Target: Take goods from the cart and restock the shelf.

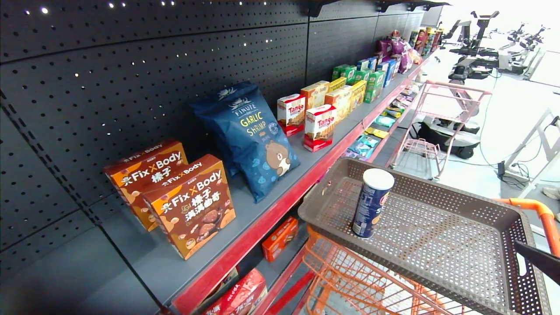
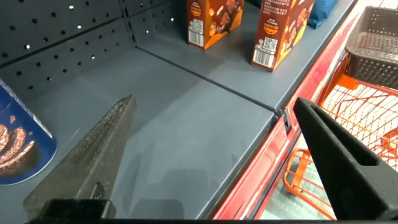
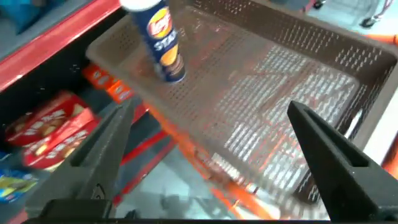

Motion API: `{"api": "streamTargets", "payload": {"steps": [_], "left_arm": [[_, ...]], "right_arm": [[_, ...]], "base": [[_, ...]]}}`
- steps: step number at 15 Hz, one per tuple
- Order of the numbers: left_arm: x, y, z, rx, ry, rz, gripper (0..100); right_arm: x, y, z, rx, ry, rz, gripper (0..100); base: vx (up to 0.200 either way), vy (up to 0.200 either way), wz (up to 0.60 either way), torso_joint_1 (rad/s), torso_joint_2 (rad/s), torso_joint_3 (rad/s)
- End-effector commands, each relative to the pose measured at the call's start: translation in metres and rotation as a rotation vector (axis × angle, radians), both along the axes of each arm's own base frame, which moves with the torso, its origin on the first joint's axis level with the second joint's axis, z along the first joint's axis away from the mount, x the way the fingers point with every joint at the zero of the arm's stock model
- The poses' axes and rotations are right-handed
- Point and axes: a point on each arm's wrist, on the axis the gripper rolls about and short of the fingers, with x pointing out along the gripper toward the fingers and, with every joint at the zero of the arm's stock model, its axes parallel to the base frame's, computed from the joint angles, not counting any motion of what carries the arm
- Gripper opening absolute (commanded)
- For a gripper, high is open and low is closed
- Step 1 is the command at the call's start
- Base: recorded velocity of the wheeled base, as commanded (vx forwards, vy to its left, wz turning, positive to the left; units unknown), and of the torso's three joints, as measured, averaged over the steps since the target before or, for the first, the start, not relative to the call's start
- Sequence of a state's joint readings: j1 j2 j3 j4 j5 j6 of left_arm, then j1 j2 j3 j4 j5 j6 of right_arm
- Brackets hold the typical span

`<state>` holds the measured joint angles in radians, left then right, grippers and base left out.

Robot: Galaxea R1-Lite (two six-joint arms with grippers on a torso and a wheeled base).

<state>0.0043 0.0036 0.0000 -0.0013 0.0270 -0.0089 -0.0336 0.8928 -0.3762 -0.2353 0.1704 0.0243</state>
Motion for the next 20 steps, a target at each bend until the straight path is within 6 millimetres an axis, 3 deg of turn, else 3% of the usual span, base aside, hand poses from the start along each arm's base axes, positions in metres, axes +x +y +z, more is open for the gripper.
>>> {"api": "streamTargets", "payload": {"steps": [1,2,4,10,17,20], "left_arm": [[0.000,0.000,0.000,0.000,0.001,0.001,100],[0.000,0.000,0.000,0.000,-0.001,0.001,100],[0.000,0.000,0.000,0.000,0.001,0.001,100],[0.000,0.000,0.000,0.000,0.001,0.001,100],[0.000,0.000,0.000,0.000,-0.001,0.001,100],[0.000,0.000,0.000,0.000,-0.001,0.001,100]], "right_arm": [[0.088,-0.006,-0.001,-0.068,0.069,-0.021,100],[0.106,-0.006,0.001,-0.075,0.078,-0.012,100],[0.124,-0.005,-0.005,-0.091,0.109,0.019,100],[0.136,0.000,-0.026,-0.086,0.170,0.236,100],[0.181,0.002,-0.045,-0.101,0.115,0.360,100],[0.198,0.006,-0.044,-0.093,0.082,0.416,100]], "base": [[0.000,0.000,0.00,0.000,0.00,0.000],[0.000,0.000,0.00,0.000,0.00,0.000],[0.000,0.000,0.00,0.000,0.00,0.000],[0.000,0.000,0.00,0.000,0.00,0.000],[0.000,0.000,0.00,0.000,0.00,0.000],[0.000,0.000,0.00,0.000,0.00,0.000]]}}
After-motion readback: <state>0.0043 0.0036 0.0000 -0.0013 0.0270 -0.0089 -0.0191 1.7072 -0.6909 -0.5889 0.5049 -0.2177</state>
